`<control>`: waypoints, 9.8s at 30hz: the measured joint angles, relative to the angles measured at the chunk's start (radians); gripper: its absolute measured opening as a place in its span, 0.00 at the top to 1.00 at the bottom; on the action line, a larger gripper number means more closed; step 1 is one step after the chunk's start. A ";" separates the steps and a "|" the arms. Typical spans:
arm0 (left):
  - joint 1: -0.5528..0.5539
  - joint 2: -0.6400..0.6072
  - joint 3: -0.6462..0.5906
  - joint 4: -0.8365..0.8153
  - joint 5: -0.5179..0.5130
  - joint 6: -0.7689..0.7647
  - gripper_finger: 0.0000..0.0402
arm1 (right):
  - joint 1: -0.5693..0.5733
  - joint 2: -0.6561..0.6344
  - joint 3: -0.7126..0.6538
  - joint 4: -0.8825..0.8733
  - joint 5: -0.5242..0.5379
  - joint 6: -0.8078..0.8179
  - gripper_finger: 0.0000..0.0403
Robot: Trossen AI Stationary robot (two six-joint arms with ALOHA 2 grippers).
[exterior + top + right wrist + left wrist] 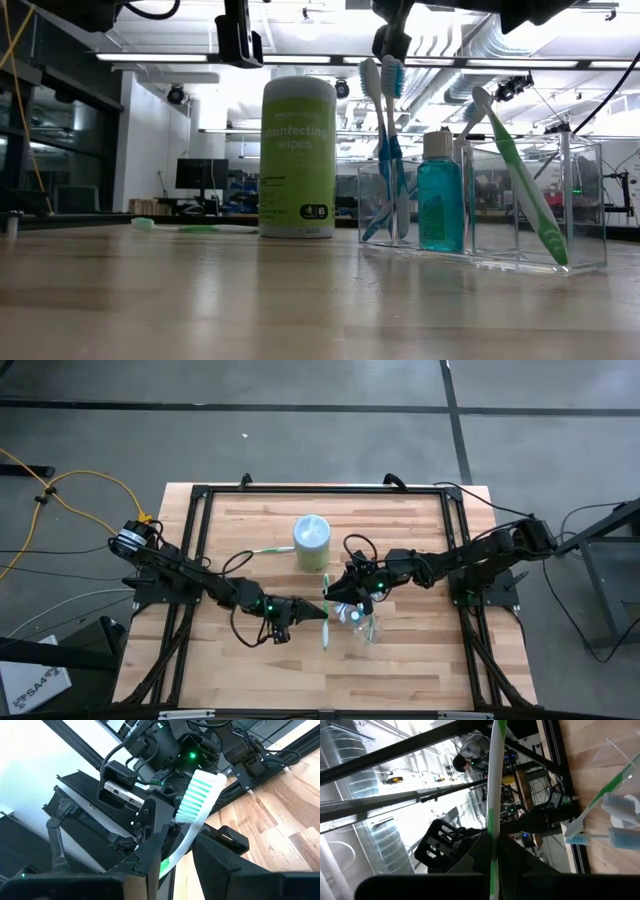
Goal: Pick & Place toothbrushing station
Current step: Put the bottom green toothbrush into the transparent organizer, then put the green toothbrush into the transparent organizer
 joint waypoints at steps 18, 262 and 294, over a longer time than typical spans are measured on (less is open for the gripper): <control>-0.014 0.000 0.000 -0.013 -0.001 0.002 0.98 | -0.001 0.000 0.000 0.005 -0.035 -0.017 0.97; 0.554 -0.514 0.004 -1.736 0.045 -2.048 0.88 | 0.587 -0.267 0.000 -0.693 0.786 -0.009 0.62; 0.827 -0.372 0.004 -1.677 0.282 -2.006 0.88 | 0.587 -0.267 0.000 -0.727 0.783 -0.009 0.62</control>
